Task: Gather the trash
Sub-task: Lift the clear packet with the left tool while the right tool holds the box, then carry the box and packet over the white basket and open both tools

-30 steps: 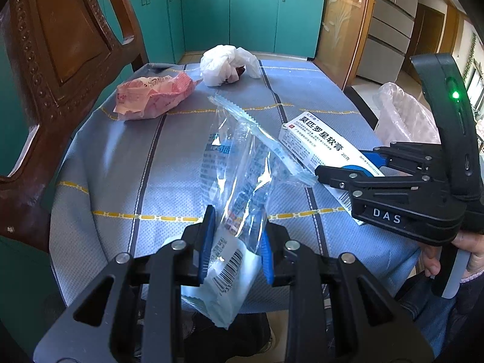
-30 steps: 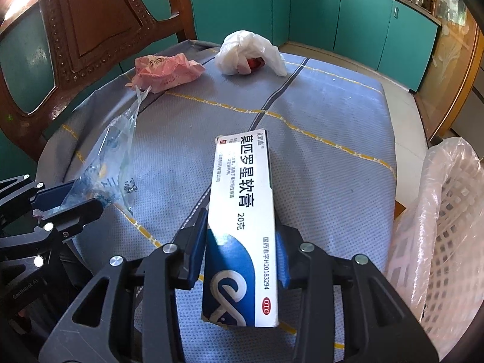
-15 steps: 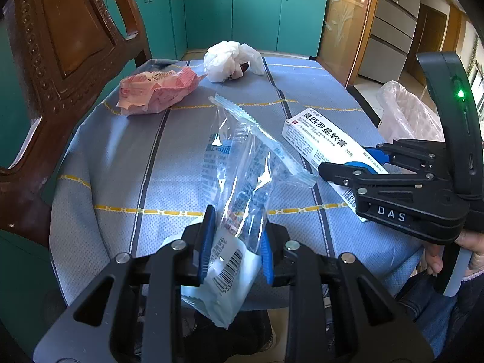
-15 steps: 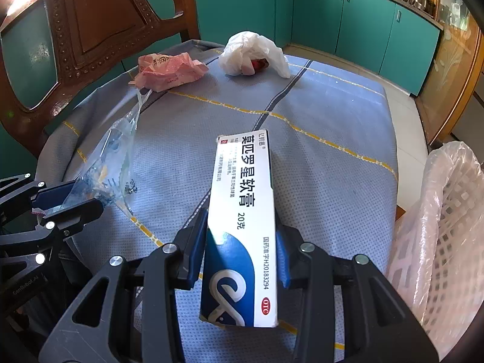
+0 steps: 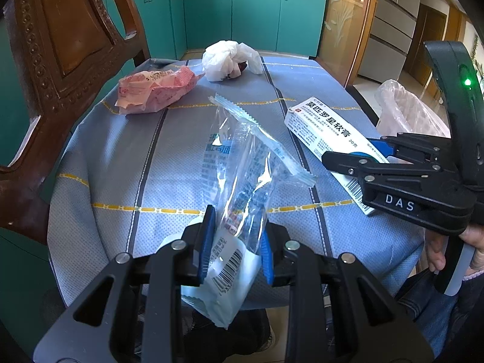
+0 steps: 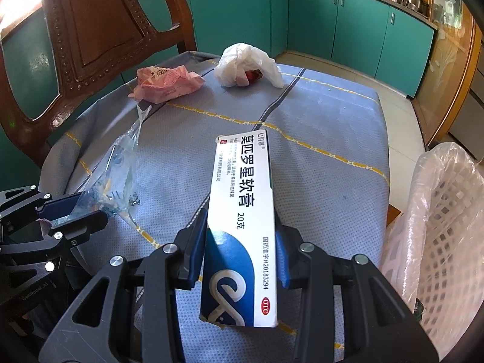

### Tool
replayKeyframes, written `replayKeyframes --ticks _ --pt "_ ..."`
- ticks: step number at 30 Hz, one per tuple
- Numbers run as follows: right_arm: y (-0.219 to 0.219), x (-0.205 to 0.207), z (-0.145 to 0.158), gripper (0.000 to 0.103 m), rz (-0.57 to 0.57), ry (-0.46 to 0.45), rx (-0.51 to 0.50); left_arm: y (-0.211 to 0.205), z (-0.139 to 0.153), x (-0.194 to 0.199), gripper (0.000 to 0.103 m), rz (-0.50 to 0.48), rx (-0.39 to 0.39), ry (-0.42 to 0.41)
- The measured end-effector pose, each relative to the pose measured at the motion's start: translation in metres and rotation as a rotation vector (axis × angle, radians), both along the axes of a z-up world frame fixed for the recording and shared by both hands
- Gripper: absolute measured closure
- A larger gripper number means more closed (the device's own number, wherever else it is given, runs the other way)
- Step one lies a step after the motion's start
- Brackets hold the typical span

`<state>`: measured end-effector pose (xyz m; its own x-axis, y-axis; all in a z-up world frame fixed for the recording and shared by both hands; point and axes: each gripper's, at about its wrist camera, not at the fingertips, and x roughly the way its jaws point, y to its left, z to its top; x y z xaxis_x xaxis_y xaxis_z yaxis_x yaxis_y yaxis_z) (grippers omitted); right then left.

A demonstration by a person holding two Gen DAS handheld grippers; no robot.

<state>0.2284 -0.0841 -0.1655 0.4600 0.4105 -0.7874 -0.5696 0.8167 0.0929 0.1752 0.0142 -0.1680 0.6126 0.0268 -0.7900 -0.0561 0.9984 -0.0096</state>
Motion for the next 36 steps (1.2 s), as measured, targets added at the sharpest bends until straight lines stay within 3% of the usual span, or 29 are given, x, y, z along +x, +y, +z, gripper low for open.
replayKeyframes --ticks 10,16,19,23,27,30,36 --pt "-0.014 -0.002 0.016 0.064 -0.03 -0.039 0.058 0.0 0.003 -0.002 0.075 0.0 -0.006 -0.01" --pt "-0.08 -0.011 0.065 0.064 -0.134 -0.14 0.231 -0.018 0.024 0.001 0.075 -0.056 -0.018 -0.056" --pt "-0.128 -0.01 0.072 0.064 -0.252 -0.16 0.254 -0.043 0.035 0.008 0.075 -0.132 -0.042 -0.073" --pt "-0.202 -0.01 0.064 0.064 -0.471 -0.161 0.188 -0.095 0.047 0.022 0.075 -0.263 -0.075 -0.082" --pt "-0.254 -0.016 0.052 0.064 -0.606 -0.119 0.179 -0.153 0.061 0.035 0.075 -0.408 -0.108 -0.103" --pt "-0.276 -0.021 0.048 0.064 -0.651 -0.104 0.205 -0.194 0.063 0.045 0.075 -0.482 -0.081 -0.119" --pt "-0.285 -0.02 0.043 0.064 -0.67 -0.076 0.221 -0.234 0.053 0.069 0.071 -0.528 -0.087 -0.091"
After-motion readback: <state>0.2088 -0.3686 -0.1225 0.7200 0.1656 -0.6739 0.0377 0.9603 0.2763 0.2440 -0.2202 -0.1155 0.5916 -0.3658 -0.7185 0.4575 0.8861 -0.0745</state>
